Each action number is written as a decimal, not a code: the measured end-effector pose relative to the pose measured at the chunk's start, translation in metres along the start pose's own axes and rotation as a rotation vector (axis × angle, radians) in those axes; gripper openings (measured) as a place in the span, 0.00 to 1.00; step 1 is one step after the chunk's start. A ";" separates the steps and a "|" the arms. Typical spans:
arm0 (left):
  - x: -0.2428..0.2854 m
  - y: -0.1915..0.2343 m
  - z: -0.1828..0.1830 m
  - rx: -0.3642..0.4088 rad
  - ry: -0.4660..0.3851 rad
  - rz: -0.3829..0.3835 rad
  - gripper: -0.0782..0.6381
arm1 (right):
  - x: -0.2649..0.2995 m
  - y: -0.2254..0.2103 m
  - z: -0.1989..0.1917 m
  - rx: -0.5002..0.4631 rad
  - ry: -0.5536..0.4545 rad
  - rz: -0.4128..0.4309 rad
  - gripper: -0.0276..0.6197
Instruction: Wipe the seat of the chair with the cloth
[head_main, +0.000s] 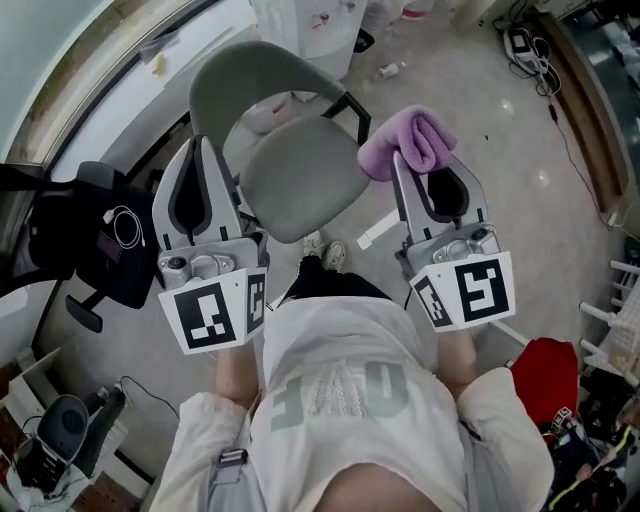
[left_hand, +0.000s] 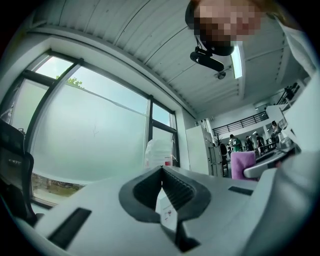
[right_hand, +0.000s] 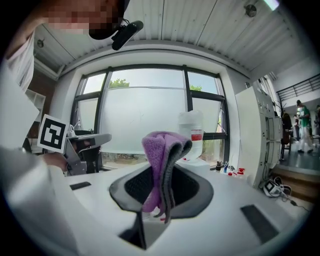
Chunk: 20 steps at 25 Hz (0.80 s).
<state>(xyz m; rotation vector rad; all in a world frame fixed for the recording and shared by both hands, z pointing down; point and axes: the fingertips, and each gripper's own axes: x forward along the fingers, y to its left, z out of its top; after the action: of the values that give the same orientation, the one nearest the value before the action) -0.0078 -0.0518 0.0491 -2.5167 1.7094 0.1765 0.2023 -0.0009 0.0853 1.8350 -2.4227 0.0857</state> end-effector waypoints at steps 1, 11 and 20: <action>0.003 0.002 0.002 -0.001 -0.005 -0.003 0.13 | 0.004 0.003 0.002 -0.003 -0.001 0.003 0.18; 0.016 0.034 0.007 -0.011 -0.044 0.024 0.13 | 0.036 0.015 0.003 0.022 -0.005 -0.020 0.18; 0.005 0.041 -0.001 0.040 -0.028 0.129 0.13 | 0.066 0.023 -0.024 0.104 0.092 0.174 0.18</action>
<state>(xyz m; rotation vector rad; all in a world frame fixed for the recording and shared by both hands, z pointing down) -0.0438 -0.0714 0.0493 -2.3656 1.8465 0.1851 0.1637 -0.0550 0.1167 1.6149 -2.5518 0.3073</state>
